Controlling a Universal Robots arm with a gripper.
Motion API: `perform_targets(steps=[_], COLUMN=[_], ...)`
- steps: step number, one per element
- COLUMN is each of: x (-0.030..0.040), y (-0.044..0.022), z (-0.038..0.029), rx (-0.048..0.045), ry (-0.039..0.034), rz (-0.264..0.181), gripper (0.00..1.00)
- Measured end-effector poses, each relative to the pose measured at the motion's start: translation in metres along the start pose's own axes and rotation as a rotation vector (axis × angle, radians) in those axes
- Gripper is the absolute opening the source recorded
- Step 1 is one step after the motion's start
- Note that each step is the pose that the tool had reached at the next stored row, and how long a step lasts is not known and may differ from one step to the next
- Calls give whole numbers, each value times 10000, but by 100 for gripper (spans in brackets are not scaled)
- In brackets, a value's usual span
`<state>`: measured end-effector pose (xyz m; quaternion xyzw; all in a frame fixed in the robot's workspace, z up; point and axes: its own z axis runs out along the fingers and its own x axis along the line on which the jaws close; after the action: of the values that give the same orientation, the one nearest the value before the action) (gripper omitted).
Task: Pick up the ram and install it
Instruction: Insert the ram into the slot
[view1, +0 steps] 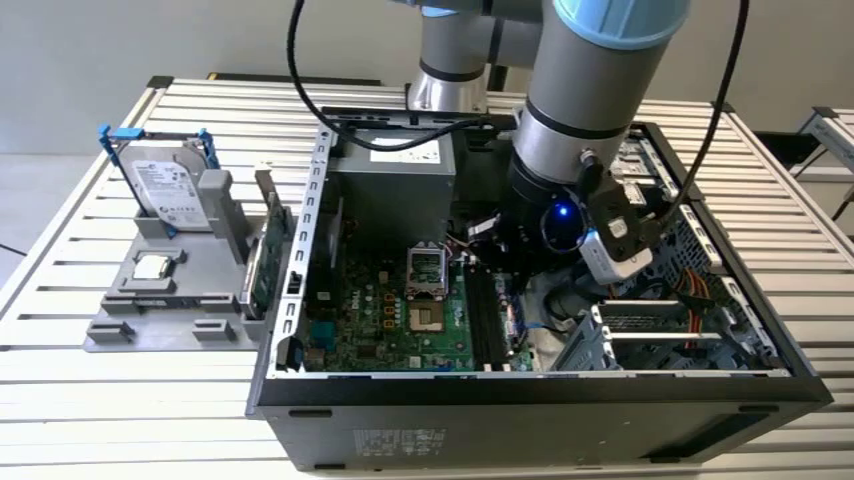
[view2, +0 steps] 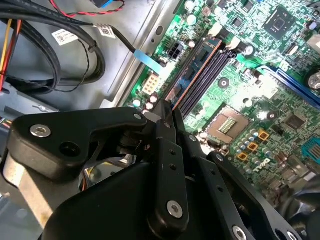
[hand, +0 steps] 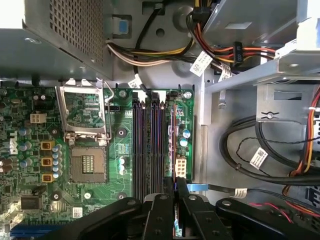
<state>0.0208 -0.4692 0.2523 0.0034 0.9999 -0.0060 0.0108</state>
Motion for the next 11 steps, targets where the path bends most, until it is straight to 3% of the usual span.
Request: perform_targets(steps=[11], x=[28], y=[2], z=[102], rx=[-33], ry=[0], rz=[1], gripper=[0])
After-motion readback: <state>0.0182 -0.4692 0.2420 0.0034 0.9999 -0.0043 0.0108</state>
